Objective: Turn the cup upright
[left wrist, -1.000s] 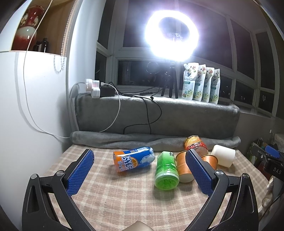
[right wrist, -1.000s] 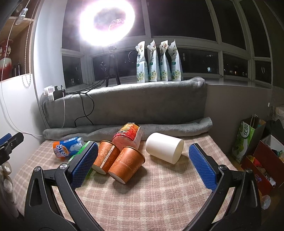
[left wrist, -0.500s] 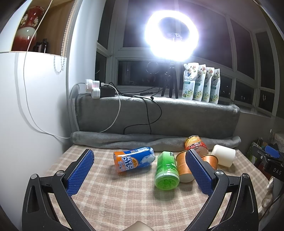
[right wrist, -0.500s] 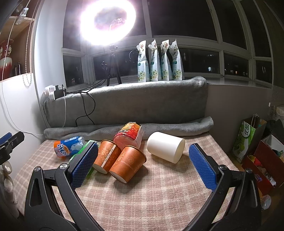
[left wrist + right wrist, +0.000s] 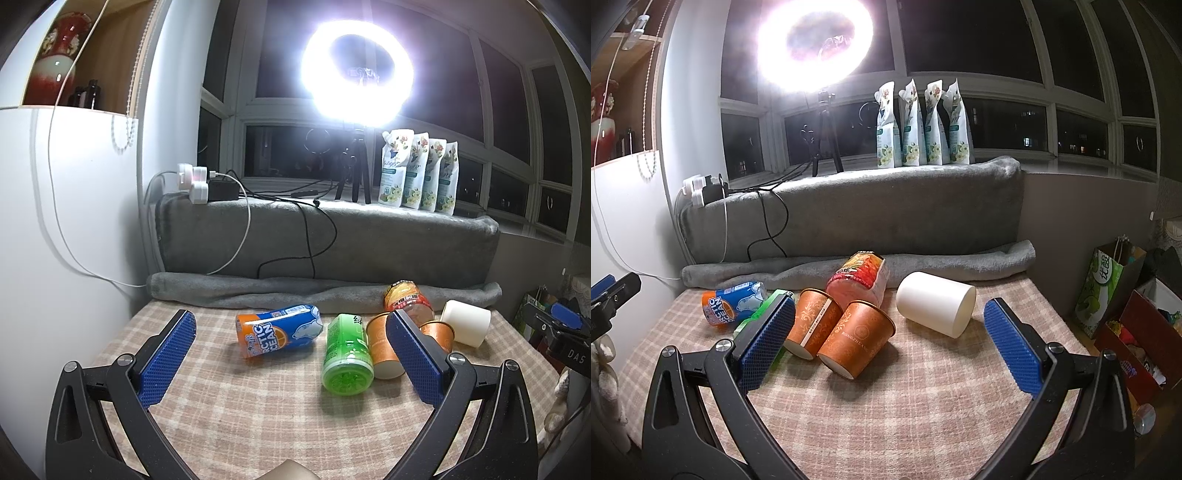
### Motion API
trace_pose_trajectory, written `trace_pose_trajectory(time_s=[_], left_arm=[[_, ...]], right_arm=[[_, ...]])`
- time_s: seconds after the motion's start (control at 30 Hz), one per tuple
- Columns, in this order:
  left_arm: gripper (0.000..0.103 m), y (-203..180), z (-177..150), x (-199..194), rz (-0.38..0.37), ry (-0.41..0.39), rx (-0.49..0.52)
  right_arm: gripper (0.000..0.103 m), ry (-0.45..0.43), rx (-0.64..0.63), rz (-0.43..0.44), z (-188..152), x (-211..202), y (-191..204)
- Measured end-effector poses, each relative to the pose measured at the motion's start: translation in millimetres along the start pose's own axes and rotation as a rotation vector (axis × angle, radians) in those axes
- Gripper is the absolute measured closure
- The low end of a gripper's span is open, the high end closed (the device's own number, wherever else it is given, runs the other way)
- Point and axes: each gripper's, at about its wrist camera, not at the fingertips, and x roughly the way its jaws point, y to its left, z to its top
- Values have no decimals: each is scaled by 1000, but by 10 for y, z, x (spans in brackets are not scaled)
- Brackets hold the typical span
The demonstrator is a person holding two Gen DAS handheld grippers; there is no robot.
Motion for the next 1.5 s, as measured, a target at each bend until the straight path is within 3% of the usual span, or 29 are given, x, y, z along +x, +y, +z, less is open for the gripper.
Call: trace_pose_trajectory(time_s=[0.83,1.13,1.5], left_arm=[[1,-13,-17,7,-2,2,2],[1,30,-104,52,-17,47,-11],[1,71,-303,141,-67,176,-39]], right_arm=[[0,21,2,1,-36,66,-16],[0,183,40,89,-89,420,-38],[0,430,238,202,-165,1177,-219]])
